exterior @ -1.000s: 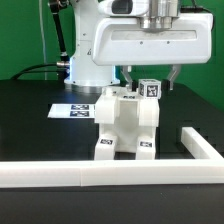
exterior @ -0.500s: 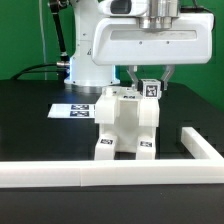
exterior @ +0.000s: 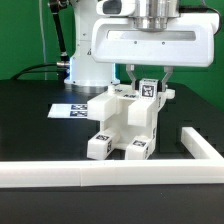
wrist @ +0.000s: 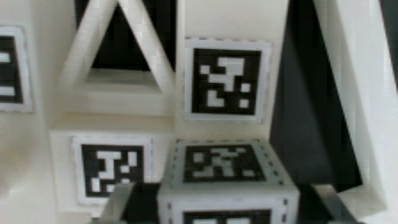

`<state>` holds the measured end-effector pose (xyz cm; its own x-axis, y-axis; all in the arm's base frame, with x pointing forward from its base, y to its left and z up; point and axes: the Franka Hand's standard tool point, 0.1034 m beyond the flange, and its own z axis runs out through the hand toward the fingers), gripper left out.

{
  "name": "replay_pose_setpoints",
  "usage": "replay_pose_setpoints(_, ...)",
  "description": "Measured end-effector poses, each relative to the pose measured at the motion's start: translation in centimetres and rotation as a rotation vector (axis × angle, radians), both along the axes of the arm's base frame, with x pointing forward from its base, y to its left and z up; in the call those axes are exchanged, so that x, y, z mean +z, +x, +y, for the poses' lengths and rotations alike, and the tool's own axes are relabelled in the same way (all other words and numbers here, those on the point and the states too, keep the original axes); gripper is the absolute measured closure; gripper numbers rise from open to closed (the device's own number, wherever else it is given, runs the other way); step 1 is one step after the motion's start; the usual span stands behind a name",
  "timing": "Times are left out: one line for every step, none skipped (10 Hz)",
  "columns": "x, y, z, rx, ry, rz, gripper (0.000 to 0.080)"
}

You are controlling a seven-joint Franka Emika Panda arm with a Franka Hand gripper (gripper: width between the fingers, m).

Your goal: Assemble chair

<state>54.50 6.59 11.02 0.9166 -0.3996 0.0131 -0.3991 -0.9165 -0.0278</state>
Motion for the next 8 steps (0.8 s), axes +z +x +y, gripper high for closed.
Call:
replay_pose_setpoints(-0.01, 0.00, 0.03, -0.089, 0.009, 0.002, 0.0514)
replay_pose_setpoints(-0.01, 0.00, 0.06, -0.143, 0.011, 0.003, 0.0514)
replay_pose_setpoints(-0.02, -0.01, 0.09, -0.174, 0.012, 0.004, 0.0488)
replay_pose_setpoints(-0.04, -0.02, 0.08, -0.173, 0.012, 0.004, 0.0488)
replay_pose_setpoints(-0.04, -0.02, 0.08, -0.172, 0.012, 0.004, 0.0306)
replay_pose_setpoints(-0.04, -0.03, 0.08, -0.167, 0.011, 0.004, 0.0306)
replay_pose_setpoints(0.02, -0.06, 0.10, -0.155, 0.012, 0.003, 0.0184)
replay_pose_setpoints(0.21, -0.14, 0.17, -0.148, 0.014, 0.002, 0.0158)
